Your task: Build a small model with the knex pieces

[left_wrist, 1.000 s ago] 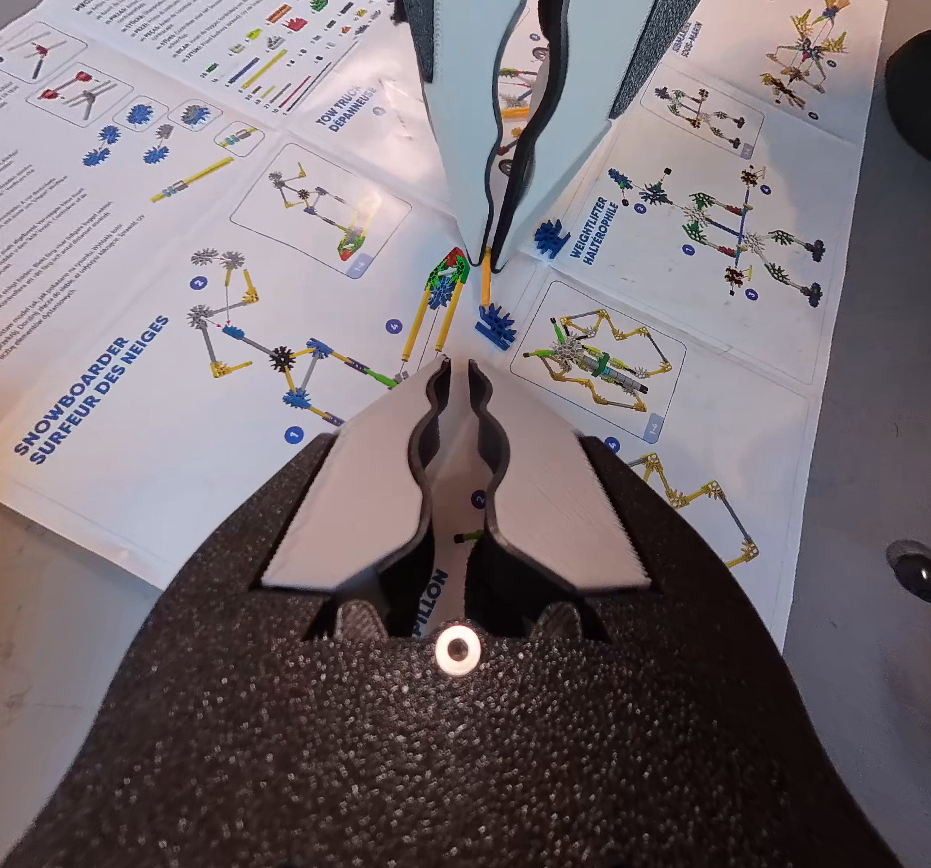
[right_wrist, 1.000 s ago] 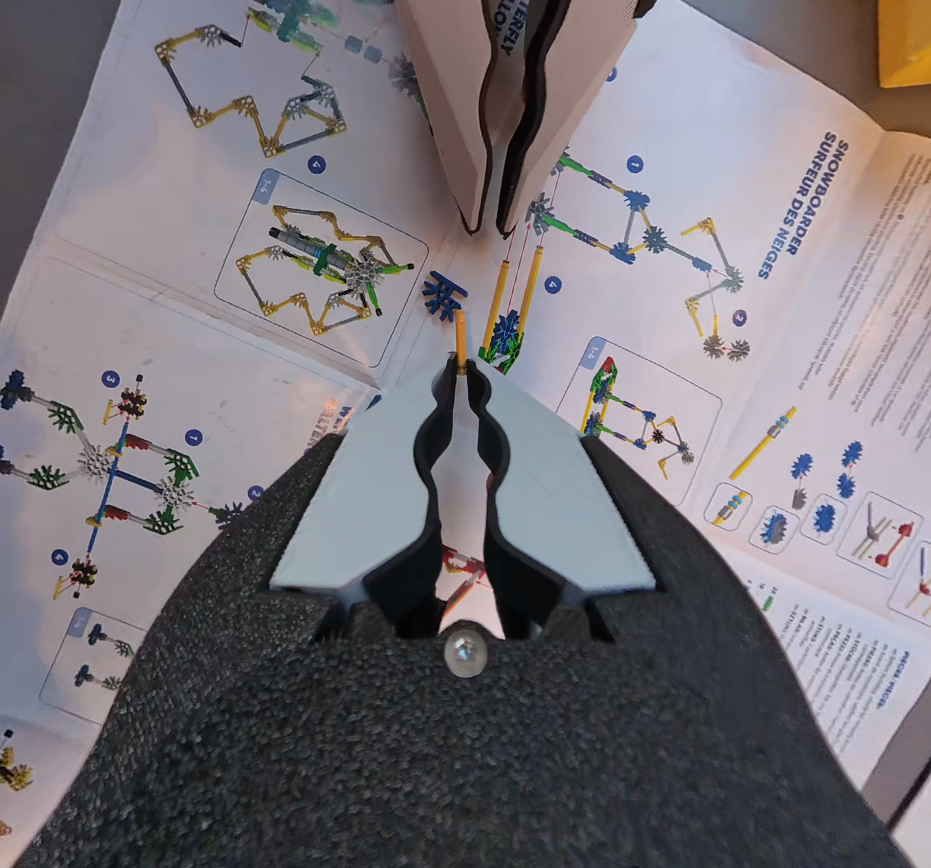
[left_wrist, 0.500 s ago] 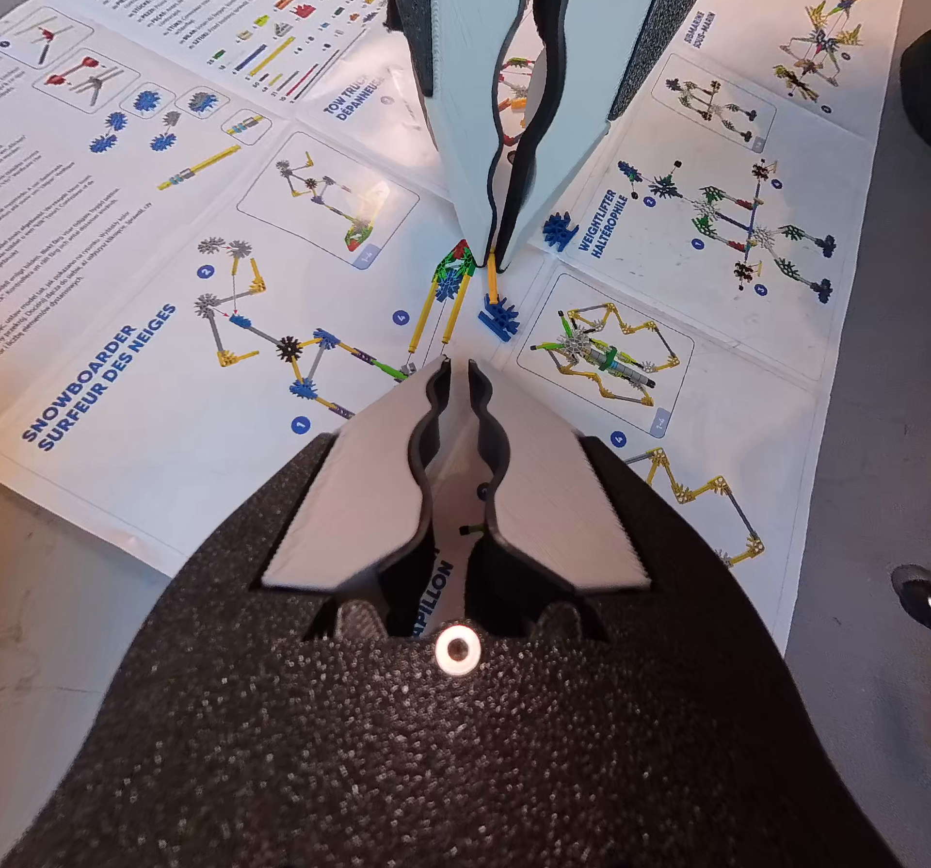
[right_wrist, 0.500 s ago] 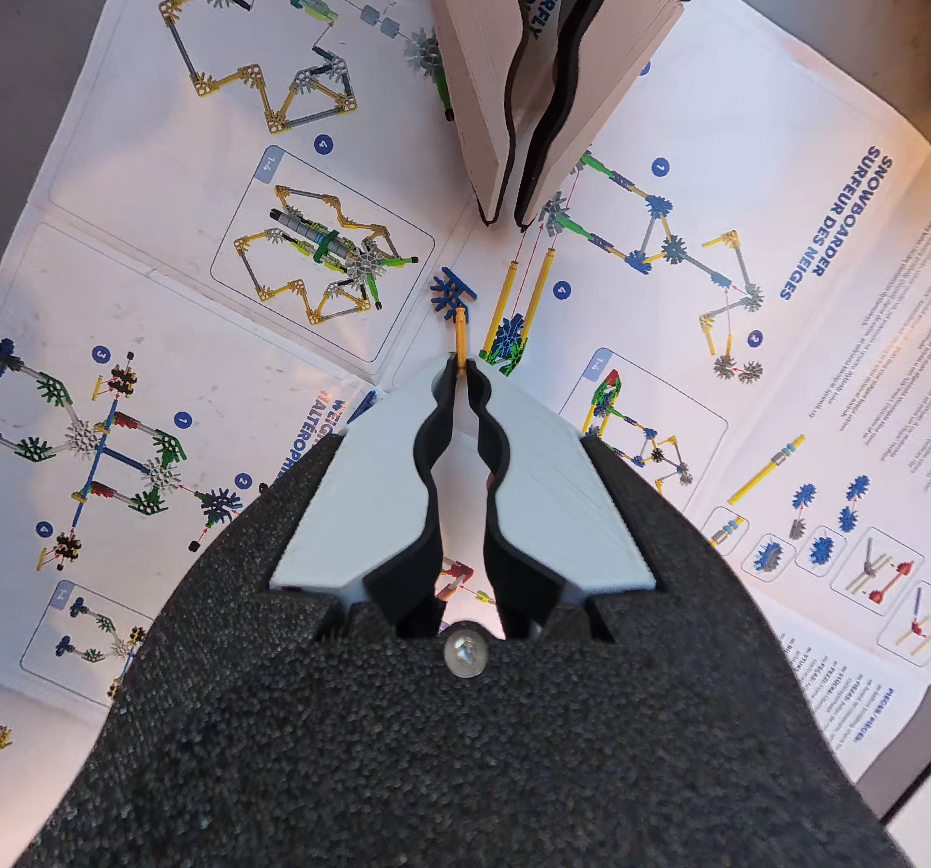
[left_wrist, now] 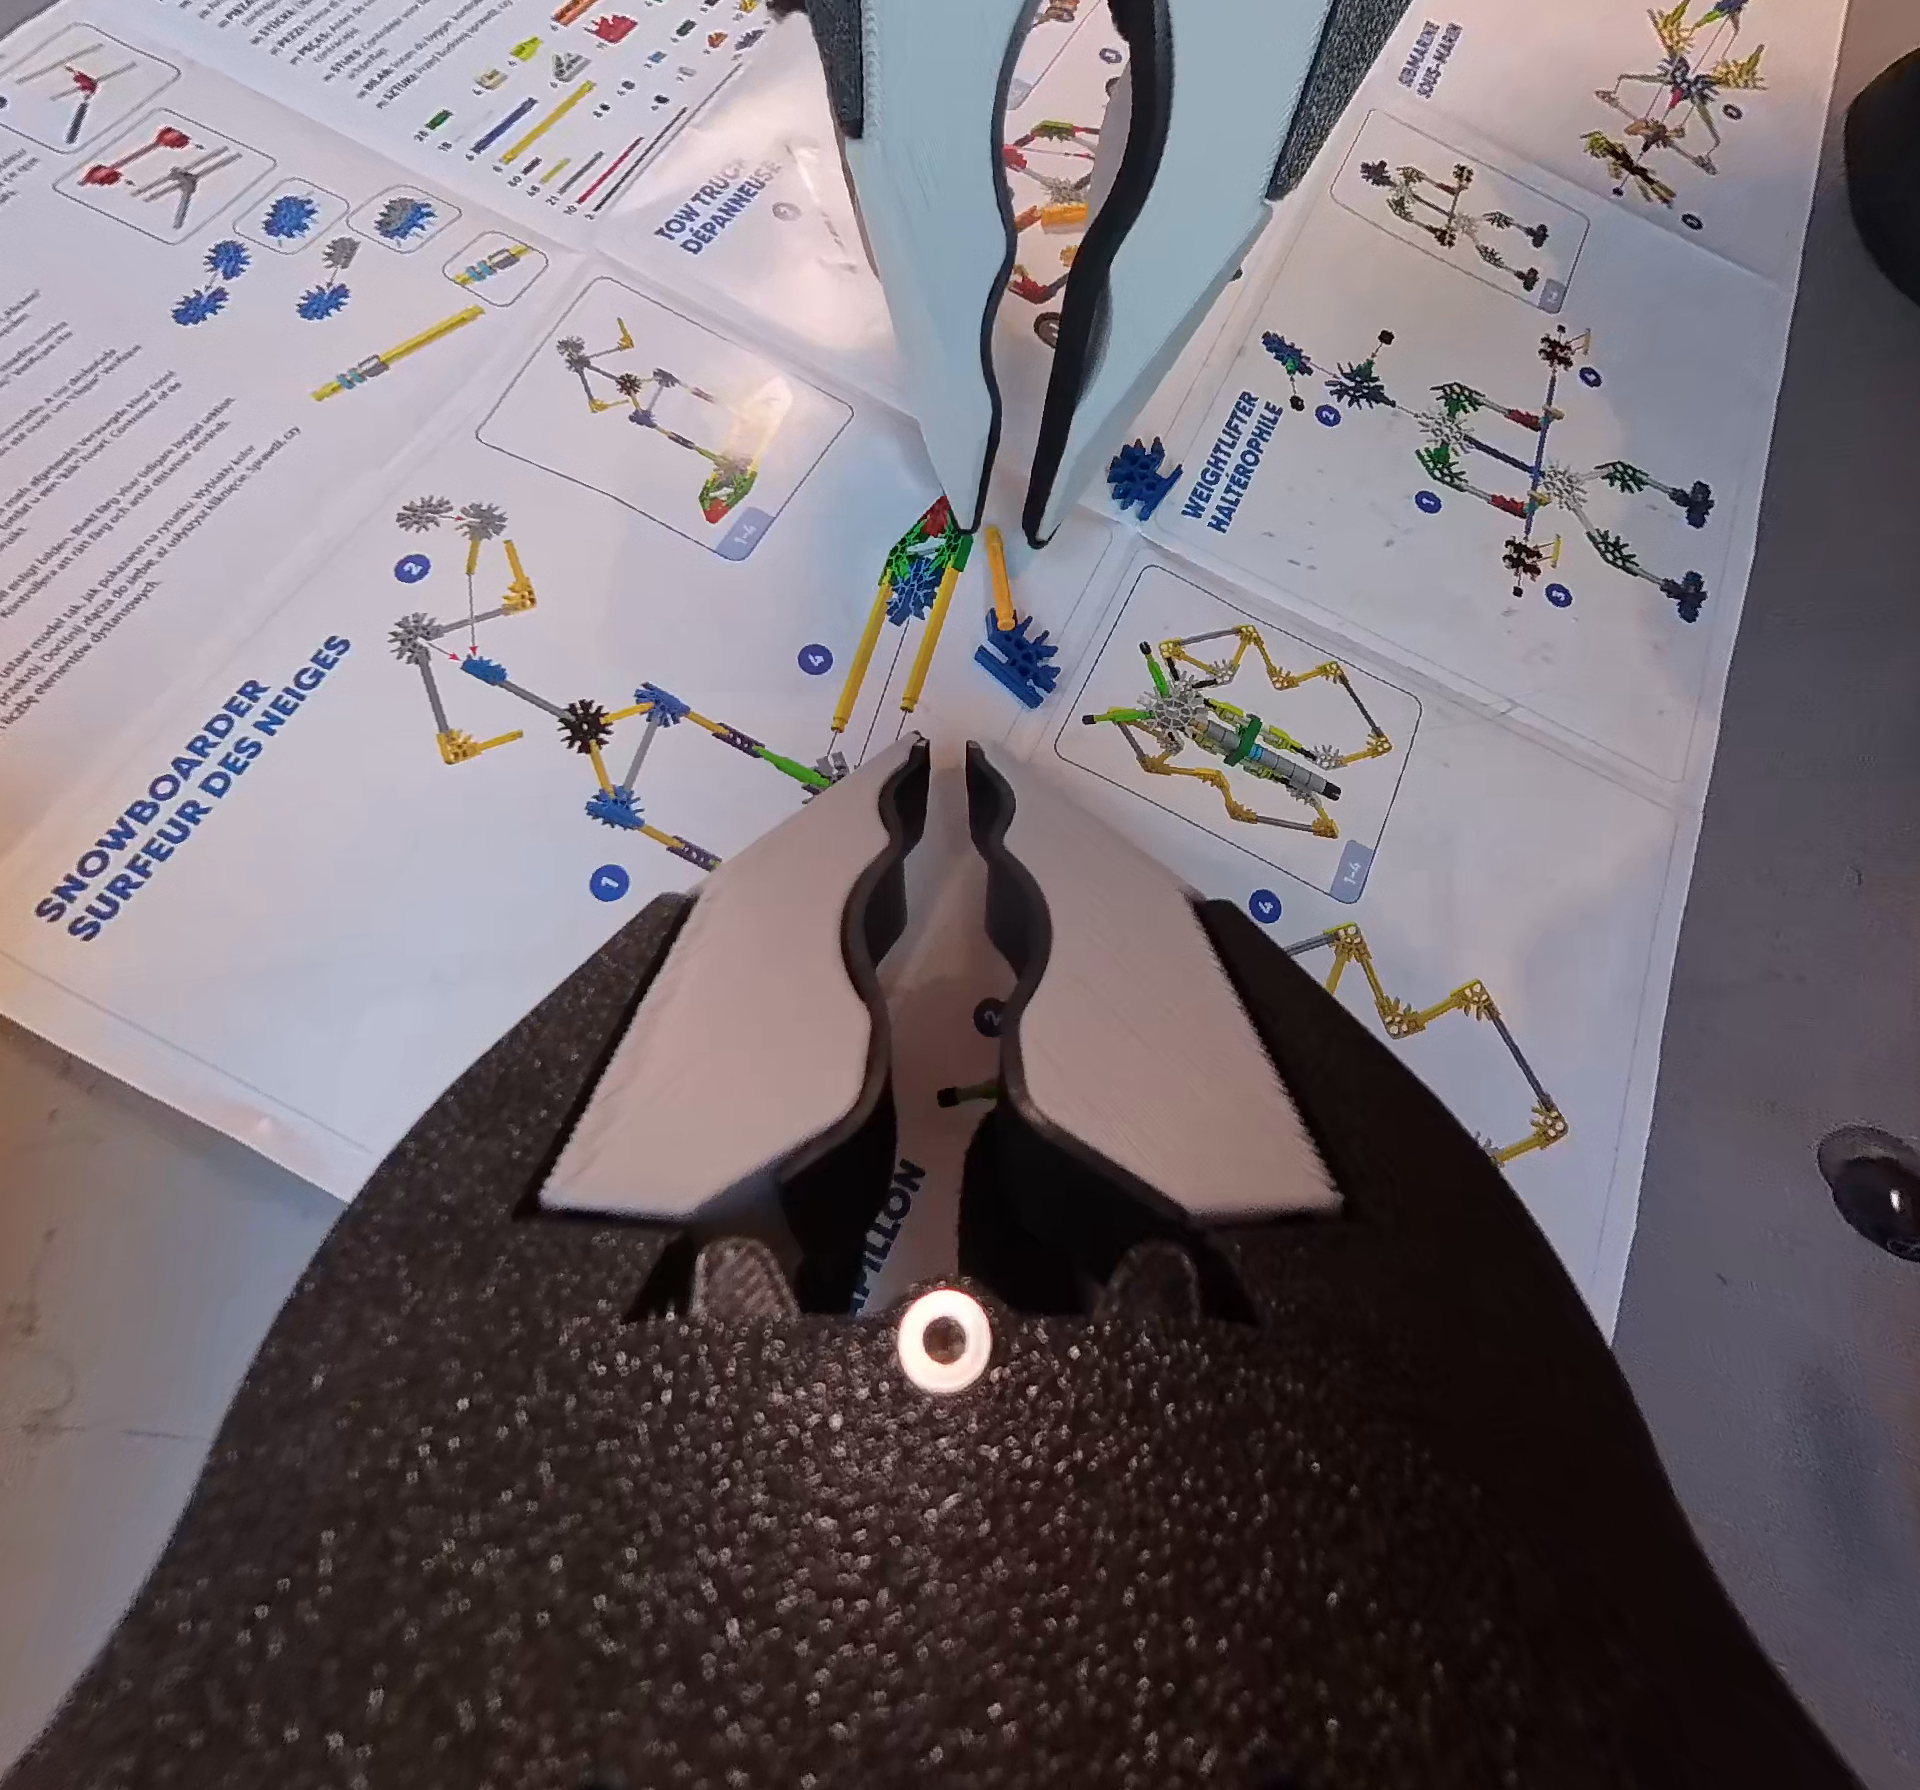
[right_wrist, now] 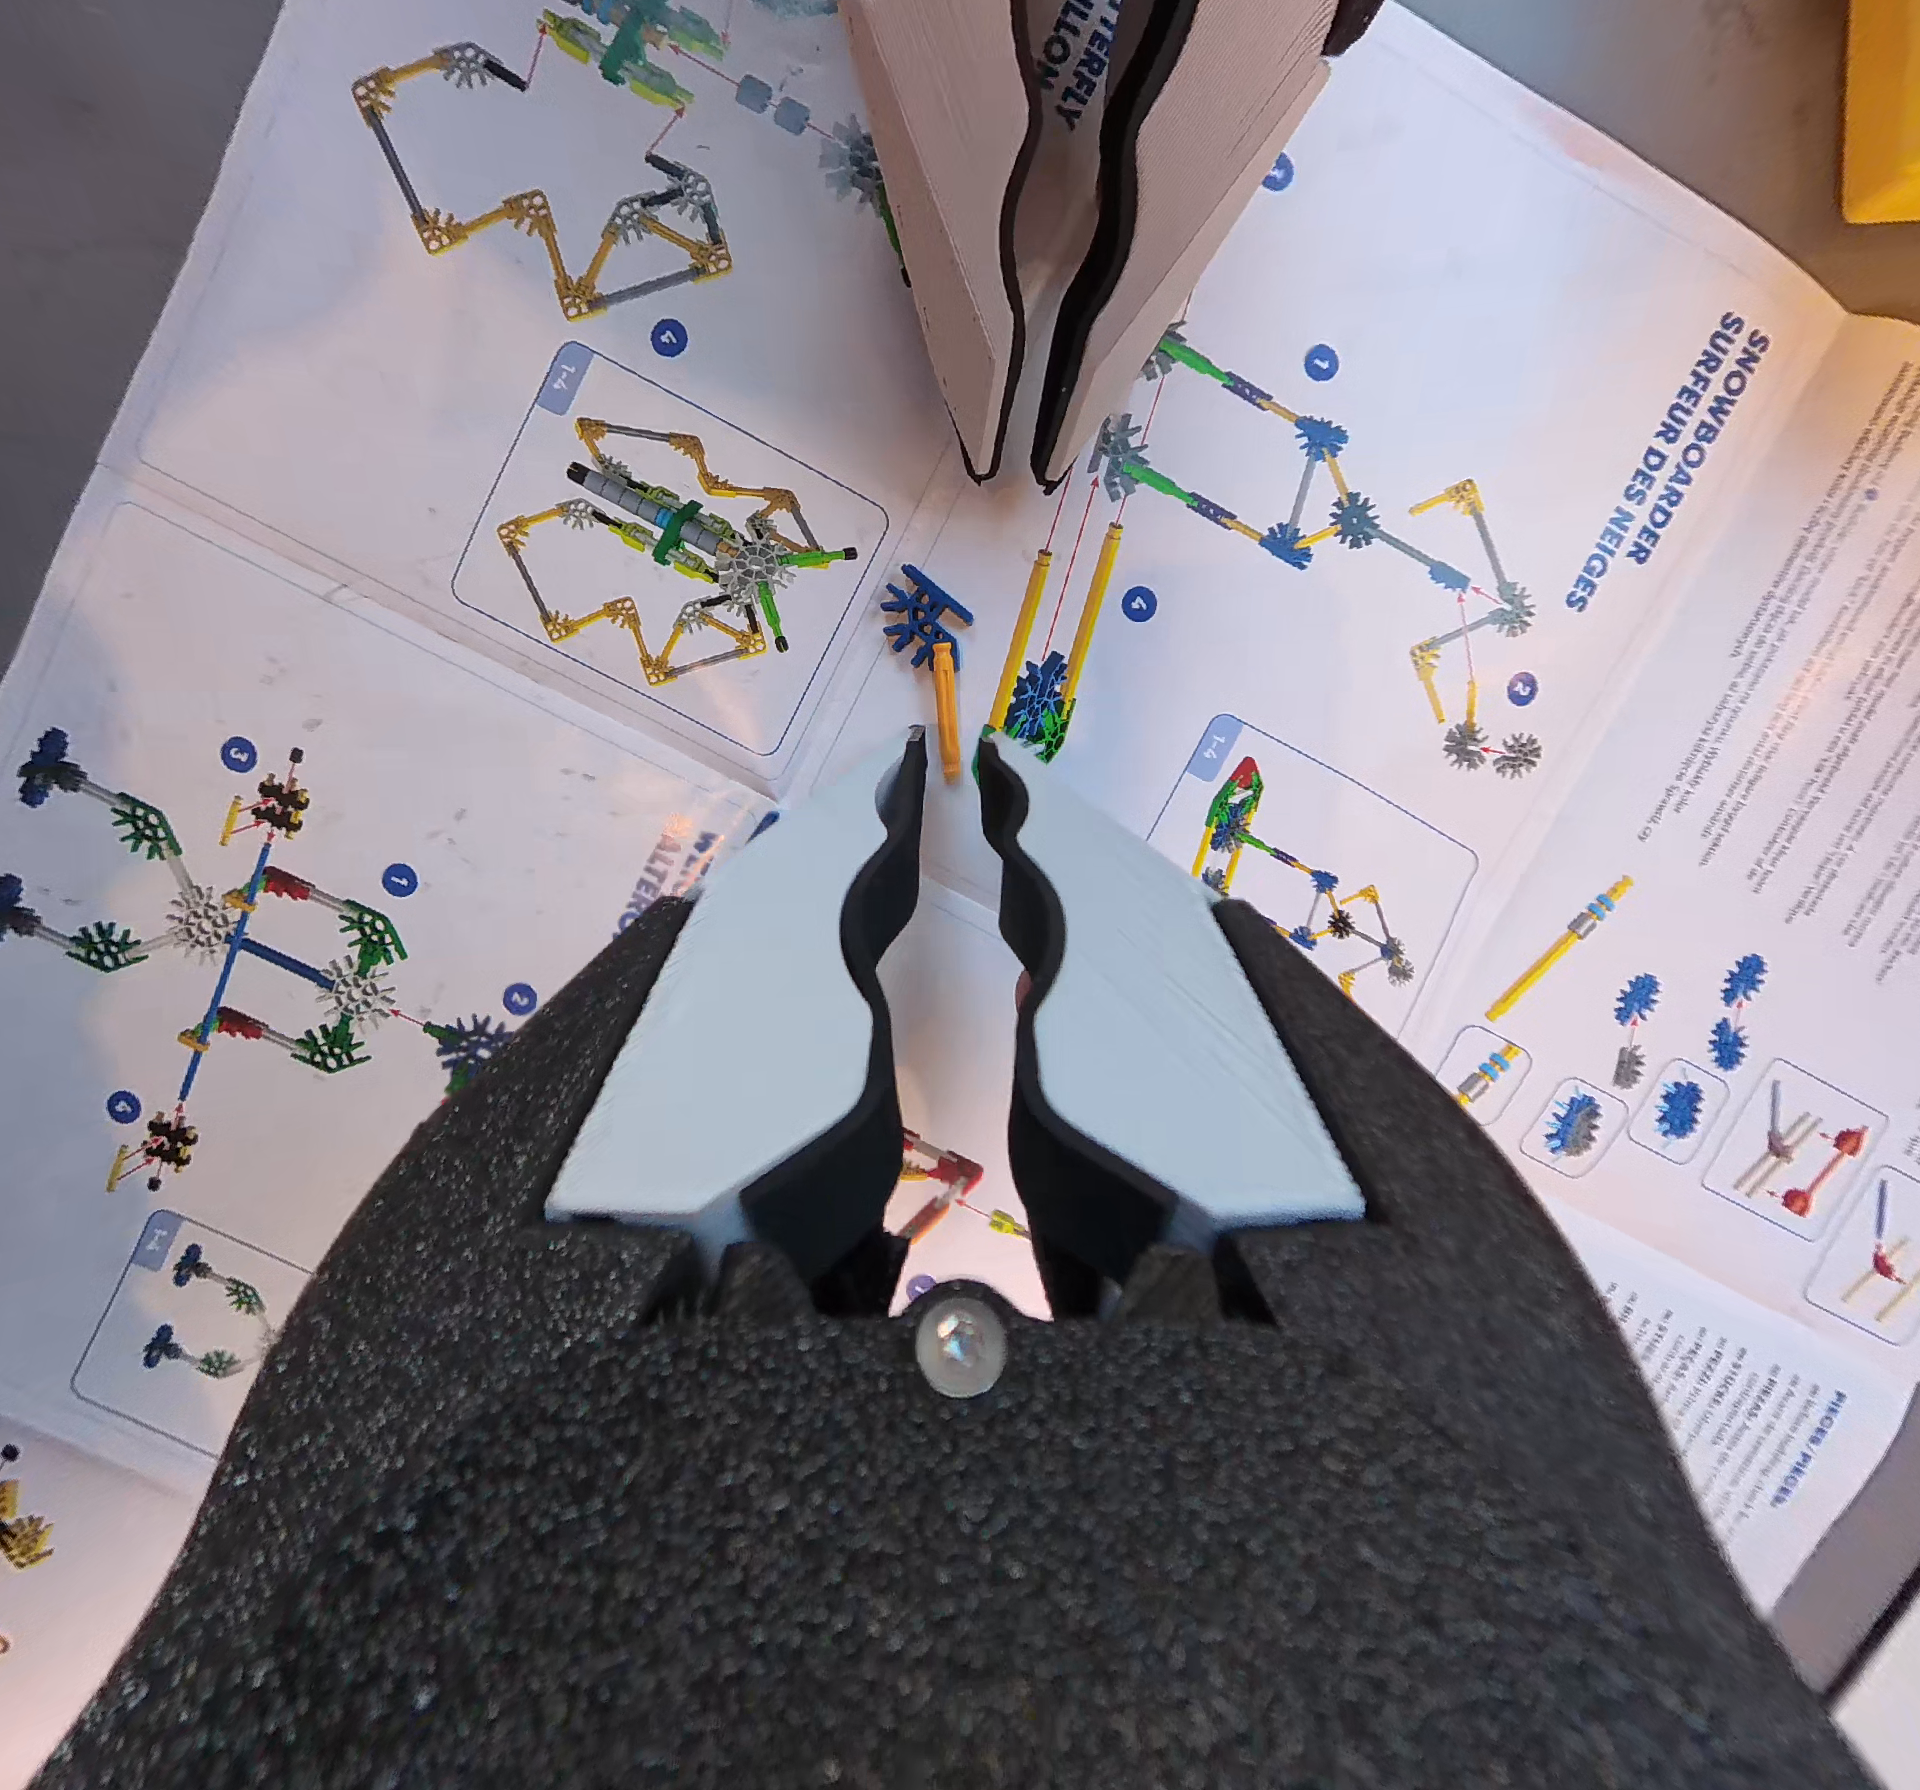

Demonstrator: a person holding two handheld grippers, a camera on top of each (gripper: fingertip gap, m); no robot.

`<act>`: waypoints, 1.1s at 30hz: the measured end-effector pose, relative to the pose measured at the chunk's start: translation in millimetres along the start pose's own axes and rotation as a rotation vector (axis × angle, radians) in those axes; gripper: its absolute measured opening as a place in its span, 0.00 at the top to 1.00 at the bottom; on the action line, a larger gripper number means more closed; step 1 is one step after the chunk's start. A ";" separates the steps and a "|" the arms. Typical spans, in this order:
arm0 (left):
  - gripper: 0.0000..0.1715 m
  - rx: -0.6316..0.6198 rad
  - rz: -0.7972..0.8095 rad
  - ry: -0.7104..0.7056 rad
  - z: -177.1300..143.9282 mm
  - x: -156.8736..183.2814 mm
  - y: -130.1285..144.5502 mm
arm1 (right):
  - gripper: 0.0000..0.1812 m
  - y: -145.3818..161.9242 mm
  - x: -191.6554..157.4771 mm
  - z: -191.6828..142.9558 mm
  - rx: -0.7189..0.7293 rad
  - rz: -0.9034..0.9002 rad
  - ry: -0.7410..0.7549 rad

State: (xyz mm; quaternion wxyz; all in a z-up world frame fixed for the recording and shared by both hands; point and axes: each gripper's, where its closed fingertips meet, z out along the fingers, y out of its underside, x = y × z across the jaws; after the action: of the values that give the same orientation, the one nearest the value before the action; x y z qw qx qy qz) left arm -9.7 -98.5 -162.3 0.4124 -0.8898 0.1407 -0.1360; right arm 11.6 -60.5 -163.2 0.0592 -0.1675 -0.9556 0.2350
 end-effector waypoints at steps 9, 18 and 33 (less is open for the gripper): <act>0.96 0.002 0.014 -0.006 6.6 7.7 -4.8 | 1.00 -10.3 -0.3 0.7 0.050 0.027 0.017; 0.96 -0.006 -0.010 -0.027 13.0 11.1 -6.7 | 1.00 -15.6 -3.2 7.4 0.036 0.037 0.006; 1.00 -0.015 0.013 -0.033 17.4 14.9 -4.3 | 1.00 -12.2 -2.8 12.9 0.006 0.091 -0.014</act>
State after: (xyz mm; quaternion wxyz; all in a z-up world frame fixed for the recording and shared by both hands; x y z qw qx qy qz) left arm 10.8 -89.1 -168.0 0.4089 -0.8940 0.1406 -0.1173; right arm 8.2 -77.2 -169.0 0.0422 -0.2092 -0.9467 0.2413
